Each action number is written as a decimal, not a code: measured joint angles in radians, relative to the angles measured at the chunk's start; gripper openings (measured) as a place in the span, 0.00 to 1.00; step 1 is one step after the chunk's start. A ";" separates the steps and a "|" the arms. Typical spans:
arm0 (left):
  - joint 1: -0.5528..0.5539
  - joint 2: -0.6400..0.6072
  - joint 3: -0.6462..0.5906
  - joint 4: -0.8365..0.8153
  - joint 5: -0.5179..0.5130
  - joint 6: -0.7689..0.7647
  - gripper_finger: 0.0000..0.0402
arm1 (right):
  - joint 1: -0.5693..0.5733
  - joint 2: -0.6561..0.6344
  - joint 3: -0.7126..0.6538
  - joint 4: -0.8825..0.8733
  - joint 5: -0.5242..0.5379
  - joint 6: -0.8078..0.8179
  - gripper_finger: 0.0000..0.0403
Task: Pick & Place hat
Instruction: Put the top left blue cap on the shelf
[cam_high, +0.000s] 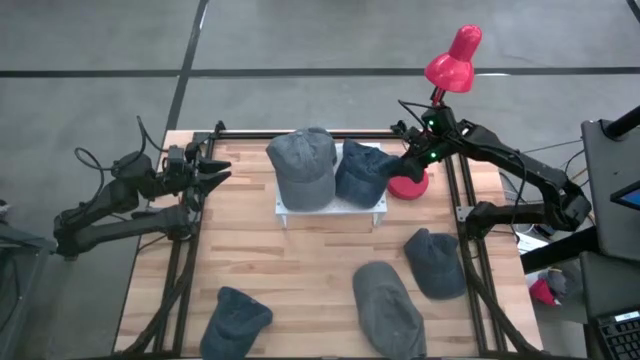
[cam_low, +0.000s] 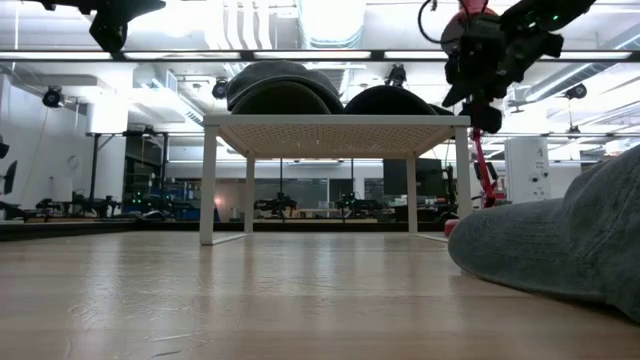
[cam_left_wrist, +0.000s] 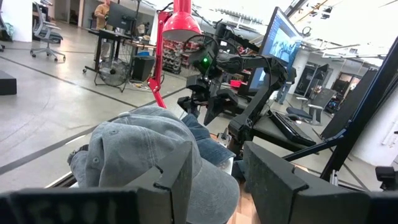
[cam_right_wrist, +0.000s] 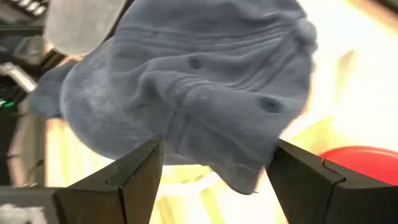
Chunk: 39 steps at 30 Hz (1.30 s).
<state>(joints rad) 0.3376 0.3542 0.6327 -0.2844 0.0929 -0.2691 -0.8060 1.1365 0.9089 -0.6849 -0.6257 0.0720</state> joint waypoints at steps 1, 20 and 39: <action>0.000 0.000 0.000 0.000 0.000 0.000 0.36 | 0.000 -0.012 0.000 0.000 0.023 0.004 0.65; 0.000 0.000 0.000 0.000 0.000 0.000 0.36 | 0.004 0.024 0.000 0.059 0.311 0.146 0.50; 0.000 0.000 0.000 0.000 0.000 -0.012 0.36 | 0.005 0.132 0.140 0.100 0.297 0.074 0.39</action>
<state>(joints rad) 0.3374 0.3541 0.6327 -0.2840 0.0925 -0.2813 -0.8013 1.2689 1.0486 -0.5845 -0.3287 0.1455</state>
